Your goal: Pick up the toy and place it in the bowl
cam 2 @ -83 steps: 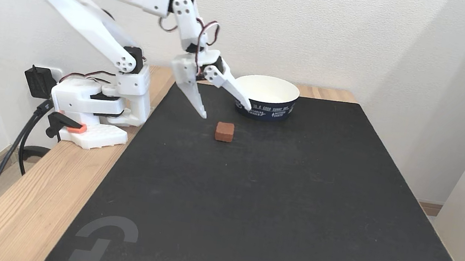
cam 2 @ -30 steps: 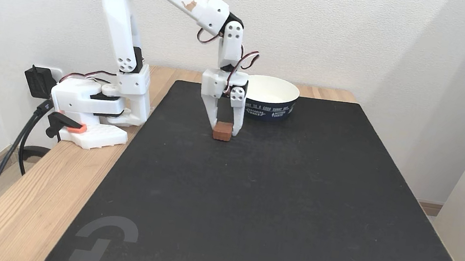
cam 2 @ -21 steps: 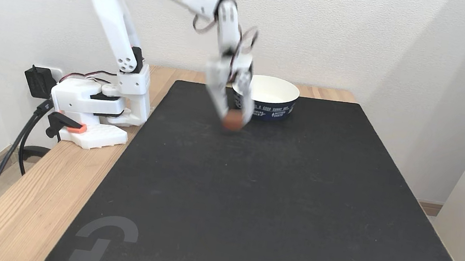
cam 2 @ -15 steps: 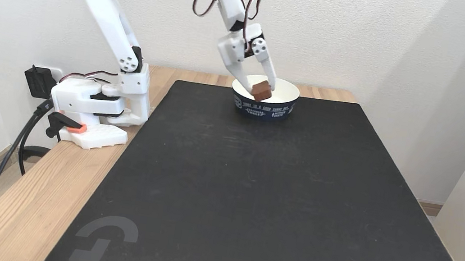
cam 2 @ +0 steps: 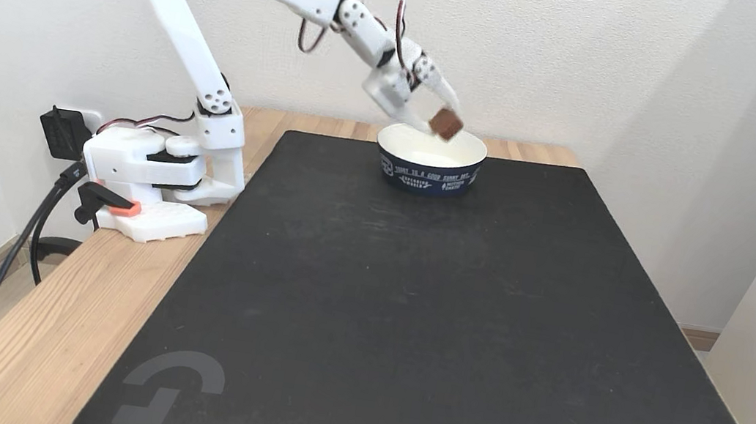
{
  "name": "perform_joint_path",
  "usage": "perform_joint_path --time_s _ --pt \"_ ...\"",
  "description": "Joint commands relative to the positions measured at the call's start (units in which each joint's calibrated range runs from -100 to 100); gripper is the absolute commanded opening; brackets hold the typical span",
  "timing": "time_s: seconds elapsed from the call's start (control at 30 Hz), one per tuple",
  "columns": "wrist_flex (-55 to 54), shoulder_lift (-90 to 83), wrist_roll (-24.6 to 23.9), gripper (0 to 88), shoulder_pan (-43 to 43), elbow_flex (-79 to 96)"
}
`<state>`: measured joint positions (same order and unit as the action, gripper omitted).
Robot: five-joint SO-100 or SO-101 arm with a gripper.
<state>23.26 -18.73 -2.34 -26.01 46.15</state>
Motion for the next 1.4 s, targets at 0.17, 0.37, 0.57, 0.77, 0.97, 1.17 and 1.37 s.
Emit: perform_joint_path --time_s 0.17,0.37,0.57,0.77,0.97,1.17,1.37 --pt "-0.4 -0.9 0.4 31.8 -0.5 2.5" --pt "-0.4 -8.5 0.7 33.1 3.9 5.0" --pt "3.3 -40.6 0.4 15.2 14.3 23.3" --pt "10.4 -67.8 0.5 3.5 17.0 47.9" --pt "29.4 -81.3 0.4 3.0 18.0 52.8" --pt "30.9 -80.8 0.4 3.0 17.7 53.0" --pt "30.6 -80.7 0.4 3.0 18.5 53.0"
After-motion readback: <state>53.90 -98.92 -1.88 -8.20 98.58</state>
